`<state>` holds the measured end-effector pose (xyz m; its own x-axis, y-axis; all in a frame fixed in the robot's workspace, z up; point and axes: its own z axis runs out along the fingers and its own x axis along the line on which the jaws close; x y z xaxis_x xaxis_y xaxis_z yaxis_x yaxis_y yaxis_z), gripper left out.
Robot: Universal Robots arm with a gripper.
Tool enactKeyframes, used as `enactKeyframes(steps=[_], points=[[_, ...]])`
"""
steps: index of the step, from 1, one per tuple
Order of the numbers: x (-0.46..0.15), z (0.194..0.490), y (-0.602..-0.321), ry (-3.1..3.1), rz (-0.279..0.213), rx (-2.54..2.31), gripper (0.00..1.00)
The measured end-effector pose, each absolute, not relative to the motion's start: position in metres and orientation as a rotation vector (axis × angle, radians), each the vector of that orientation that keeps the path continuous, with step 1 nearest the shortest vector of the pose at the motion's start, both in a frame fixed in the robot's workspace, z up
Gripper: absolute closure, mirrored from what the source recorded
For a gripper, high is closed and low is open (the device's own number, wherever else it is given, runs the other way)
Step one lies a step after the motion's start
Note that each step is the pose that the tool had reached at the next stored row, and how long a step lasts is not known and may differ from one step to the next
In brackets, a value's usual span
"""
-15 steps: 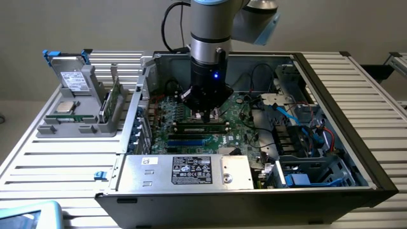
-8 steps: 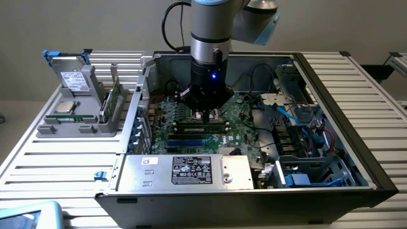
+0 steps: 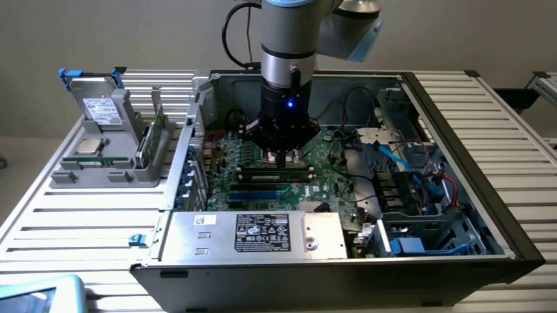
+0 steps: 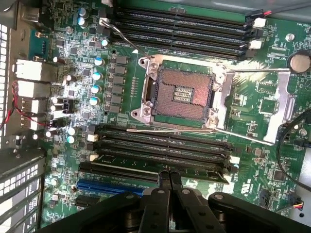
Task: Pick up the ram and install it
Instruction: 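Press down the ram until it locks into place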
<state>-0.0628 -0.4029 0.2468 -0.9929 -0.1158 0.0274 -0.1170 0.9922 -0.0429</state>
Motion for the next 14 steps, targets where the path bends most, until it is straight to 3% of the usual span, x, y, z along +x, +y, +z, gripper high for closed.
enactKeyframes(steps=[14], points=[[-0.0628, 0.2468, -0.4029, -3.128, 0.073, 0.034, 0.89]])
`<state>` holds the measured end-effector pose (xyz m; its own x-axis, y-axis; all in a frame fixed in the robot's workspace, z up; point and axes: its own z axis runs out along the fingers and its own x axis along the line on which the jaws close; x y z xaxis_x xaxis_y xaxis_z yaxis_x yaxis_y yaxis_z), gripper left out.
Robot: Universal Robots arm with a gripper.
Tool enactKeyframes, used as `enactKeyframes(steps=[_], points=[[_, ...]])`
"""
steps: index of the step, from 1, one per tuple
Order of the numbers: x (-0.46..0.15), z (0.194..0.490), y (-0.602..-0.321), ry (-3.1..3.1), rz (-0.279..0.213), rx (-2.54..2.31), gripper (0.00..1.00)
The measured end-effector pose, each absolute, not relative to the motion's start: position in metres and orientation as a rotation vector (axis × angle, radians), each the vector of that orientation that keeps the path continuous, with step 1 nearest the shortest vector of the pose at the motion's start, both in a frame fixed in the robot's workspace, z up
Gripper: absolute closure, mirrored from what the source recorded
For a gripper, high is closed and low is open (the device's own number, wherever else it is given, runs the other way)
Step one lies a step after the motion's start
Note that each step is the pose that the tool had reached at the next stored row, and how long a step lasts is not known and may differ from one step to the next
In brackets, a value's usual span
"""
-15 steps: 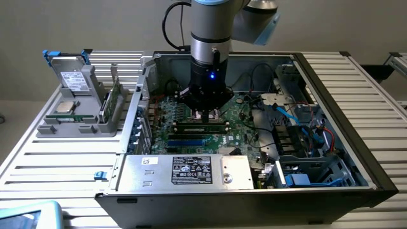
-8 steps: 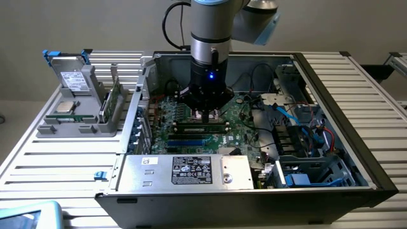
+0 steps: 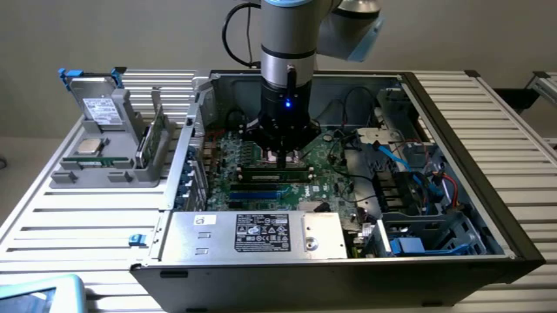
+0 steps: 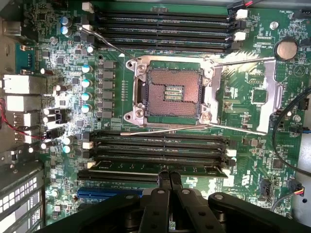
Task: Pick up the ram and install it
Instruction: 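Press down the ram until it locks into place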
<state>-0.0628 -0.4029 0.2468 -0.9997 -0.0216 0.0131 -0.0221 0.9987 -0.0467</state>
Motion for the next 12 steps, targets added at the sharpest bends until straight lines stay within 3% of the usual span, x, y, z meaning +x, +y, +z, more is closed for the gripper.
enactKeyframes(steps=[12], points=[[-0.0629, 0.2468, -0.4029, -3.133, 0.074, -0.001, 0.89]])
